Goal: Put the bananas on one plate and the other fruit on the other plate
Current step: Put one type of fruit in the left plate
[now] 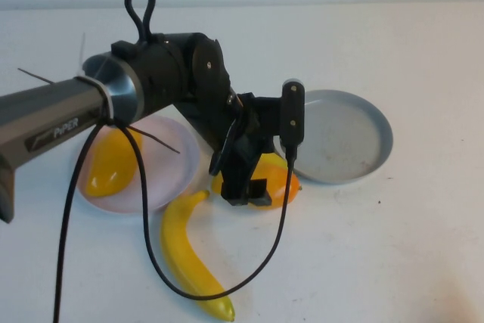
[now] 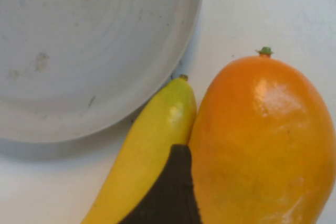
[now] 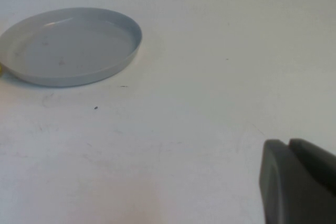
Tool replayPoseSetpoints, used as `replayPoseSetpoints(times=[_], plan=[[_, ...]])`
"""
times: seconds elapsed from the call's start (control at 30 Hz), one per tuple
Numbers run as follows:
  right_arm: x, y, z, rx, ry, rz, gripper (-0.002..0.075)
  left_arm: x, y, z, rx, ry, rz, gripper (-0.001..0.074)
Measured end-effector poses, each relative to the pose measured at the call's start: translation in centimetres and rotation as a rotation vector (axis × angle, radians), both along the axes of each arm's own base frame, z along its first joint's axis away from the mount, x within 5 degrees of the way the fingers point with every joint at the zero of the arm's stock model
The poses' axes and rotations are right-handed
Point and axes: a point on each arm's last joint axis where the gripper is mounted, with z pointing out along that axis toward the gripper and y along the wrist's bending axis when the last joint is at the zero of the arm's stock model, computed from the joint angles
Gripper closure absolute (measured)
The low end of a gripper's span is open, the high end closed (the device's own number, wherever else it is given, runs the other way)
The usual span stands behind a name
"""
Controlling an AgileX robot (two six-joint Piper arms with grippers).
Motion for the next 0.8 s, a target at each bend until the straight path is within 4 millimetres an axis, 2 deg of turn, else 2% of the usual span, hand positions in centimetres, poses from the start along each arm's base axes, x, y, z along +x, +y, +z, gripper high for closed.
replayPoseSetpoints(times=[0.37,0.57,0.7,0.8], plan=[[0.0,0.0,0.0,0.000,0.000,0.000,0.0741,0.6,-0.3,-2.5,0.032,0.031,0.002,0.0066],[0.0,0.0,0.0,0.000,0.000,0.000,0.0741,0.6,-0.3,-2.6,0.035,0.032,0.001,0.0066],[0.0,0.0,0.0,0.000,0.000,0.000,0.0741,0.8,-0.3,-3.5,0.061,0.038,-0.006,0.0067],[0.0,0.0,0.0,0.000,0.000,0.000,0.0741,0.9,-0.2,-4.3,0.080,0.050,-0.012,0.0099]])
